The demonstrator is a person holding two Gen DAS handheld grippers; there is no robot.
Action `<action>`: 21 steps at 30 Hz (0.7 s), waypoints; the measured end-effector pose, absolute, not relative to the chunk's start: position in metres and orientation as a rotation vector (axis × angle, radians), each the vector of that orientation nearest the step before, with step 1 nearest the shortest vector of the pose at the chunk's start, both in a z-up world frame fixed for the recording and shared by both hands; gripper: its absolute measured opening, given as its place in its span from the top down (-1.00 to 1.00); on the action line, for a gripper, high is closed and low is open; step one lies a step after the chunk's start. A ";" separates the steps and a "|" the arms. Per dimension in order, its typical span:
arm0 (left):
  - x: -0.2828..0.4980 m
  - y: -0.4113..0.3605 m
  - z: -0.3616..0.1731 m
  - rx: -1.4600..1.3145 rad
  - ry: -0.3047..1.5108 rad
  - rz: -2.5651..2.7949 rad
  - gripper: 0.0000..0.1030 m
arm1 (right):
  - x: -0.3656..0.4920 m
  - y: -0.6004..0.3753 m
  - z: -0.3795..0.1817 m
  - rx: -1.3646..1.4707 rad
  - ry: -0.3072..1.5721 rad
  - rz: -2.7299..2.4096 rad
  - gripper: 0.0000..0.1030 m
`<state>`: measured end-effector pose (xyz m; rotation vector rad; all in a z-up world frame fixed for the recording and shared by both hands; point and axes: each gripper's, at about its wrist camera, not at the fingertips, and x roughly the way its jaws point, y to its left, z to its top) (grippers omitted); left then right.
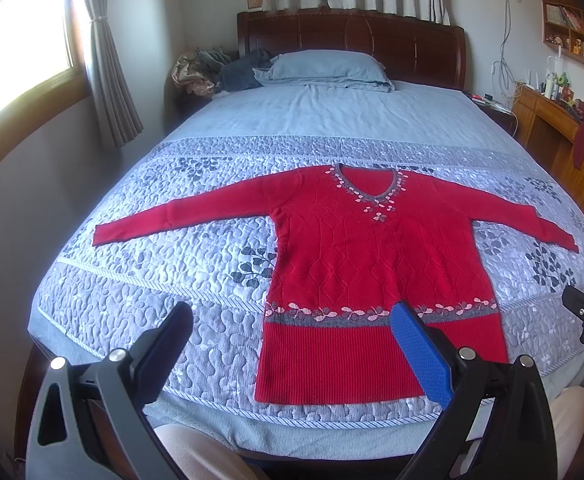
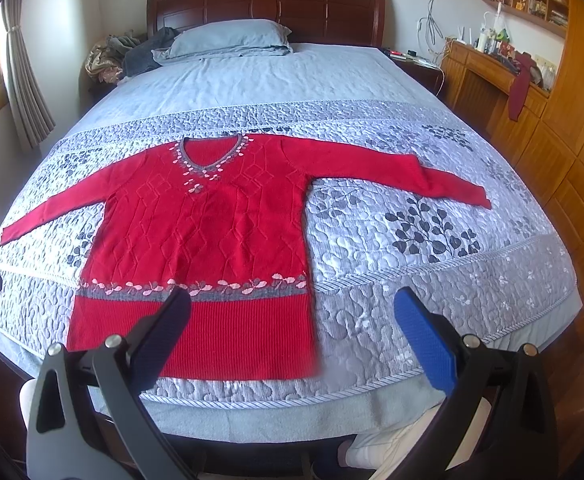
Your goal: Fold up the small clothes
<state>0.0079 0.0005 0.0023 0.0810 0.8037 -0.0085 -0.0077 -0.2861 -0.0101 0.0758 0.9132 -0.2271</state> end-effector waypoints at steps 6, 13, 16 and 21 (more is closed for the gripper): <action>0.009 0.001 0.001 0.080 0.805 -0.006 -0.93 | -0.008 -0.287 -0.011 0.077 0.913 -0.225 -0.95; 0.009 0.000 0.001 0.081 0.805 -0.005 -0.93 | -0.009 -0.286 -0.012 0.075 0.912 -0.226 -0.95; 0.009 0.000 0.001 0.080 0.805 -0.004 -0.93 | -0.009 -0.286 -0.012 0.075 0.912 -0.225 -0.95; 0.009 0.000 0.001 0.081 0.806 -0.005 -0.93 | -0.008 -0.285 -0.013 0.075 0.913 -0.225 -0.95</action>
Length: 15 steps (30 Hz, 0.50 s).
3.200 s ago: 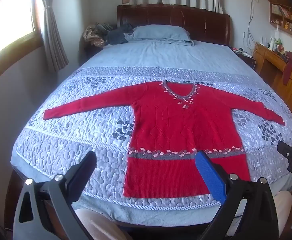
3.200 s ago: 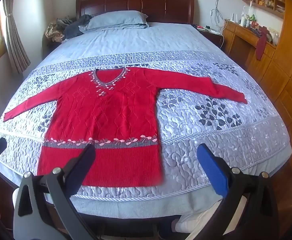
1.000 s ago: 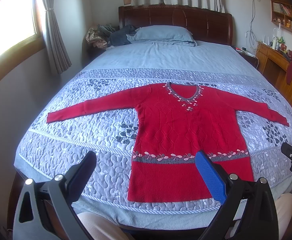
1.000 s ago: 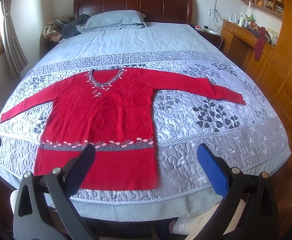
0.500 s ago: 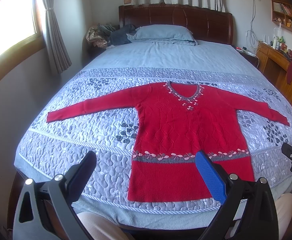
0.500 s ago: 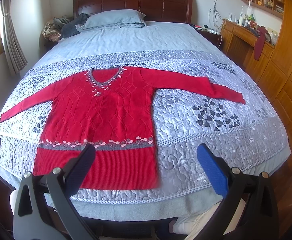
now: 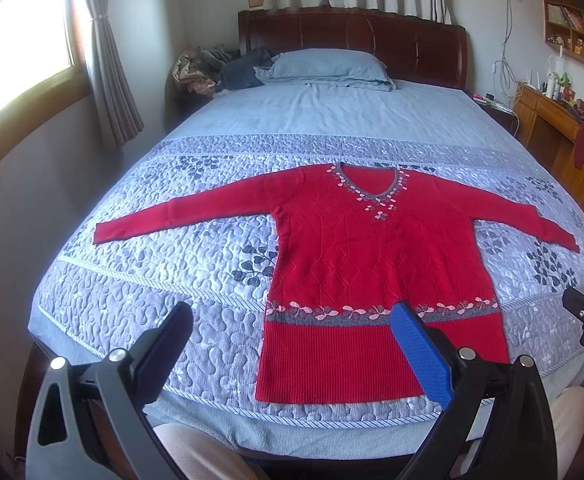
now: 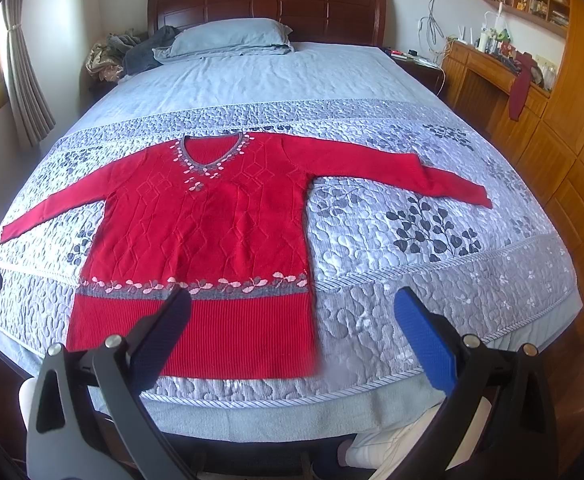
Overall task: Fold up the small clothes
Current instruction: 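Grasp the sweater sleeve cuff with the right gripper and fold it across the body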
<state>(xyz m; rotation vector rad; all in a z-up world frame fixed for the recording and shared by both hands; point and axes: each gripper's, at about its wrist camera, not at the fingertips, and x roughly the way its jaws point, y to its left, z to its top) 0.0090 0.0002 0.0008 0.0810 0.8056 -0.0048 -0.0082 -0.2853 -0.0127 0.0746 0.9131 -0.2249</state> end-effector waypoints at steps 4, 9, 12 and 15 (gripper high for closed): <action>0.010 0.000 -0.002 0.084 0.809 -0.002 -0.93 | -0.007 -0.285 -0.016 0.072 0.917 -0.220 -0.95; 0.025 -0.007 -0.011 0.088 0.835 0.010 -0.93 | 0.005 -0.302 -0.021 0.089 0.937 -0.205 -0.95; 0.045 -0.021 -0.016 0.104 0.850 0.013 -0.93 | 0.019 -0.333 -0.021 0.125 0.950 -0.211 -0.95; 0.074 -0.045 -0.020 0.104 0.869 -0.005 -0.93 | 0.041 -0.386 -0.020 0.154 0.955 -0.260 -0.95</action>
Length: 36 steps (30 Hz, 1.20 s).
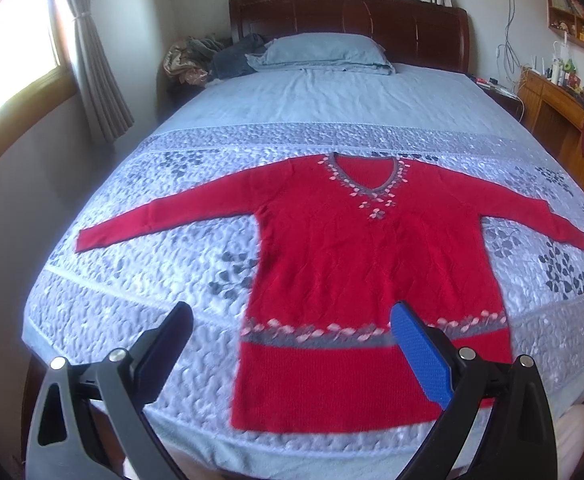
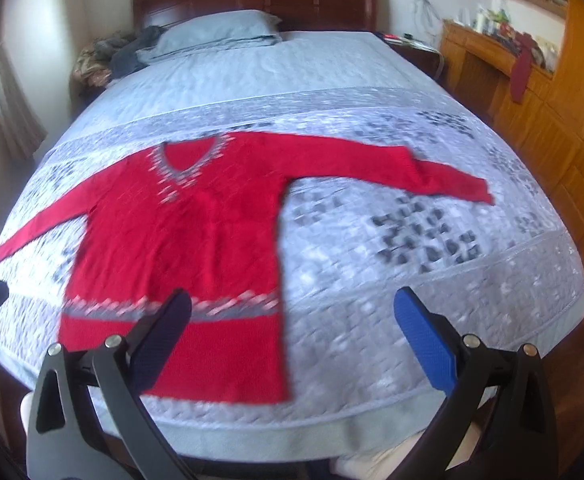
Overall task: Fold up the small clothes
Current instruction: 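Grasp the sweater sleeve cuff with the right gripper and fold it across the body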
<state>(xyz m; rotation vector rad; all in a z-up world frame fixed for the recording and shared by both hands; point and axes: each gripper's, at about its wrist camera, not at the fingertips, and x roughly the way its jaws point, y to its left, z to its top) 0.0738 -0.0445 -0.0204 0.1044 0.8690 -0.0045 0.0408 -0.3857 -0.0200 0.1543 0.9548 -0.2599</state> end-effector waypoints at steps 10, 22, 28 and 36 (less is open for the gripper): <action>0.203 -0.201 -0.041 0.131 0.894 -0.136 -0.93 | 0.134 -0.591 -0.049 0.224 1.079 -0.410 -0.95; 0.312 -0.389 -0.105 0.154 0.980 -0.215 -0.93 | 0.201 -0.779 -0.161 0.393 1.281 -0.538 -0.51; 0.326 -0.390 -0.126 0.158 0.995 -0.181 -0.93 | 0.203 -0.812 -0.195 0.512 1.312 -0.519 -0.38; 0.334 -0.352 -0.142 0.151 1.035 -0.117 -0.93 | 0.207 -0.808 -0.198 0.563 1.285 -0.429 0.83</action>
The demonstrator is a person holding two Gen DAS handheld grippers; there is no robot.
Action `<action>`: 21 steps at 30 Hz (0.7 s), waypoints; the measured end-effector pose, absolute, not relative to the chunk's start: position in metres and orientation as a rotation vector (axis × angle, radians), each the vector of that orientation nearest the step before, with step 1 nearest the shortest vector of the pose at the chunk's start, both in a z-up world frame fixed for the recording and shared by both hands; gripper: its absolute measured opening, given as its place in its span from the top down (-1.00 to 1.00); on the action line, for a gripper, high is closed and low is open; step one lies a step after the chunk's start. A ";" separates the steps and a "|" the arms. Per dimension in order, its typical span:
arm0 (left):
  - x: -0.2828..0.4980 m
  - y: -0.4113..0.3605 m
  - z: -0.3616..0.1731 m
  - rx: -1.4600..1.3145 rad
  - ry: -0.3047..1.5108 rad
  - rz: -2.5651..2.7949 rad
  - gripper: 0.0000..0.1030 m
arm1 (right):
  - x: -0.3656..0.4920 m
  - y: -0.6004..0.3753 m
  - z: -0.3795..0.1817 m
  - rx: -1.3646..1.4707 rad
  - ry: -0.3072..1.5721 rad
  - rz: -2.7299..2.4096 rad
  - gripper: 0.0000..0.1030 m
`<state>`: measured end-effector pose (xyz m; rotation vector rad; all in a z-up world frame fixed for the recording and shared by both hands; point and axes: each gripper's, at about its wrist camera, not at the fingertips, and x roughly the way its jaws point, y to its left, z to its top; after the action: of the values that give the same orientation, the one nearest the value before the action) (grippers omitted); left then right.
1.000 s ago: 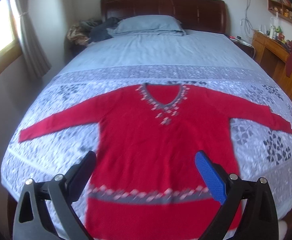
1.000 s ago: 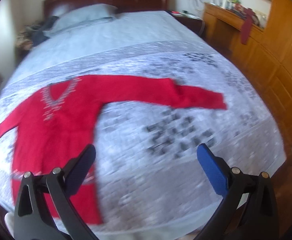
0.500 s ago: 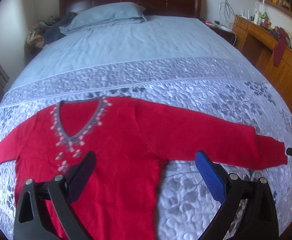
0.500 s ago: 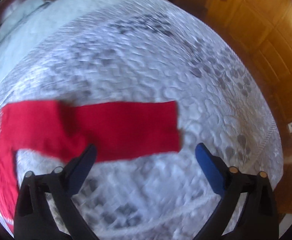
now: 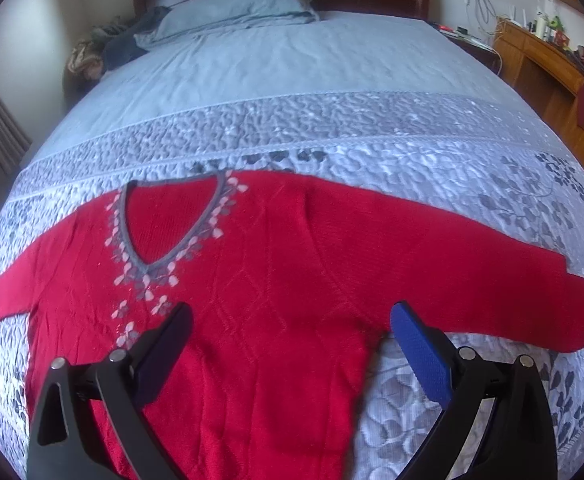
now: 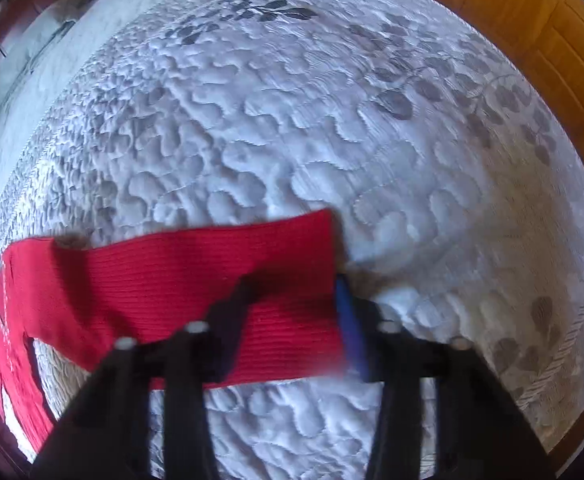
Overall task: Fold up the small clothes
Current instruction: 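Grasp the sweater sleeve cuff with the right gripper and fold it across the body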
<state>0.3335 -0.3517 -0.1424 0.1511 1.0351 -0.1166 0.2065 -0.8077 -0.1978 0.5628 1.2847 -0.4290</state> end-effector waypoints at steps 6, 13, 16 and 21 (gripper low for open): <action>0.337 -0.309 -0.145 0.165 1.037 -0.062 -0.93 | 0.212 -0.788 -0.163 0.547 1.196 -0.431 0.87; 0.349 -0.237 -0.148 0.104 1.057 0.045 -0.93 | 0.258 -0.705 -0.110 0.448 1.124 -0.269 0.87; 0.352 -0.214 -0.150 0.098 1.061 0.070 -0.93 | 0.278 -0.663 -0.099 0.410 1.120 -0.196 0.87; 0.355 -0.185 -0.154 0.097 1.074 0.073 -0.93 | 0.315 -0.582 -0.104 0.370 1.146 -0.078 0.87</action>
<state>0.3549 -0.1854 -0.1536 0.0969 1.0736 0.0732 0.3150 -0.5821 -0.1041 0.3702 1.1459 -0.0779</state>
